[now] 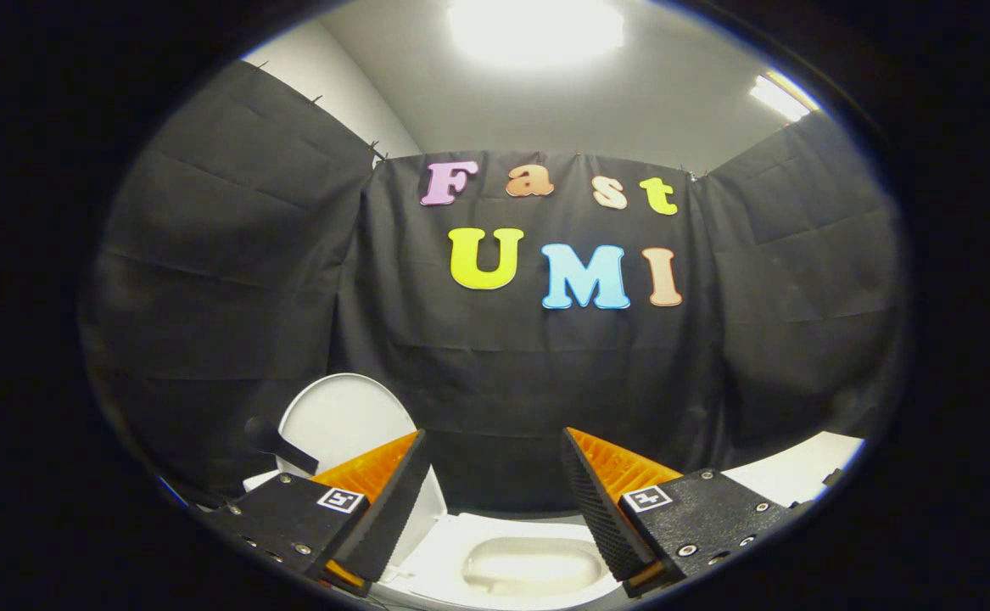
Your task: Open the toilet lid.
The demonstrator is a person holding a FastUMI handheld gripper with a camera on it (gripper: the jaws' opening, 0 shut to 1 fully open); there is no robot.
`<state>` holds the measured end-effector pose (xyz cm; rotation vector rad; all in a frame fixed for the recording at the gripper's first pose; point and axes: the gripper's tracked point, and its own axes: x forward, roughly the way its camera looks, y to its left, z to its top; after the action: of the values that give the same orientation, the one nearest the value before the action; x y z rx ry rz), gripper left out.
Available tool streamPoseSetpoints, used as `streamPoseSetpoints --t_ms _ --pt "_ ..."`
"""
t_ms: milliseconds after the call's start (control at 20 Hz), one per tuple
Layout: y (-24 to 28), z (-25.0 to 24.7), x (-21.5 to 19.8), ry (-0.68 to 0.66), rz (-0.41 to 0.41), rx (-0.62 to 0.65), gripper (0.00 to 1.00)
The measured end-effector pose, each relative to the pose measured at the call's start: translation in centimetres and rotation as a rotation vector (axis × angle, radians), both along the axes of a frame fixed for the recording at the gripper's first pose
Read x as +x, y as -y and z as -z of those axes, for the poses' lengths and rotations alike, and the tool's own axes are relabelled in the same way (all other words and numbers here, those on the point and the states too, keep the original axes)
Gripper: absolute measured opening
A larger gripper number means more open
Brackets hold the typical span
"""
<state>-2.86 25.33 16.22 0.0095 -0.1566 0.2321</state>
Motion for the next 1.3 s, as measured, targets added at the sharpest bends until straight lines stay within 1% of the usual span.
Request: streamPoseSetpoints --t_ms 300,400,450,750,900,1000,1300 --pt "5.2 1.7 0.7 -0.030 0.073 0.008 0.95" --pt "7.2 2.1 0.6 -0.032 0.118 -0.008 0.95" --pt "8.0 2.2 0.7 -0.030 0.128 -0.011 0.95" --pt "12.0 2.3 0.2 0.026 0.182 -0.054 0.95" --pt "14.4 2.5 -0.1 0.029 0.219 -0.024 0.95" --pt "15.6 2.7 -0.2 0.025 0.226 0.002 0.95" --pt "19.6 4.2 -0.7 0.011 0.263 -0.007 0.95"
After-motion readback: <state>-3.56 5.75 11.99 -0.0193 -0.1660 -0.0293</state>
